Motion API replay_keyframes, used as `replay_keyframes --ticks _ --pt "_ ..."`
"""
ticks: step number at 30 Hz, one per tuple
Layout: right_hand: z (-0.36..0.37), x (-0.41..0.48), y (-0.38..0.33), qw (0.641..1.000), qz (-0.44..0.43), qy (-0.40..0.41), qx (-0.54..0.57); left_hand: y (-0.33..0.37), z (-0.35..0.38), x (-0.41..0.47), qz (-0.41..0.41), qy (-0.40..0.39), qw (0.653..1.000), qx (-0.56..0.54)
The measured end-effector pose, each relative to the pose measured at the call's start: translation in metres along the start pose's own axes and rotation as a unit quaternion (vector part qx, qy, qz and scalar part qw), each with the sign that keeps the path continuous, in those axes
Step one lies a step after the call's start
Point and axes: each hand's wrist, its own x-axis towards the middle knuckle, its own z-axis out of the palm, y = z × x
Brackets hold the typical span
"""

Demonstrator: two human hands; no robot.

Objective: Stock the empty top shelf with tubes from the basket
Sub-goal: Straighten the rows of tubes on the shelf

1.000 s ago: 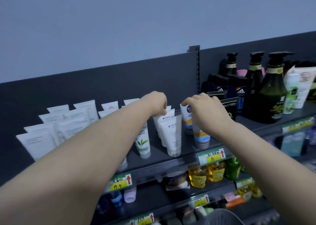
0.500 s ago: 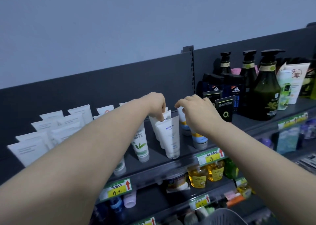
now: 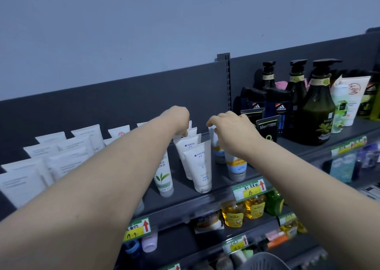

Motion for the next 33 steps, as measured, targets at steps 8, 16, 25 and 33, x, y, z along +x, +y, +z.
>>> replay_keyframes --ticks 8,16,25,33 --pt "0.005 0.014 0.001 1.0 -0.014 -0.018 -0.004 -0.008 -0.008 0.018 -0.051 0.055 0.991 -0.109" --pt "0.012 0.028 0.012 1.0 -0.029 -0.003 -0.005 -0.011 0.008 0.043 -0.044 -0.027 0.996 0.072" --pt "0.009 0.031 0.008 0.999 -0.037 0.013 0.008 -0.028 -0.009 0.045 -0.037 -0.007 0.999 0.026" --pt "-0.006 0.031 -0.061 0.987 -0.107 0.026 0.114 -0.091 -0.052 -0.025 -0.032 0.089 0.992 -0.08"
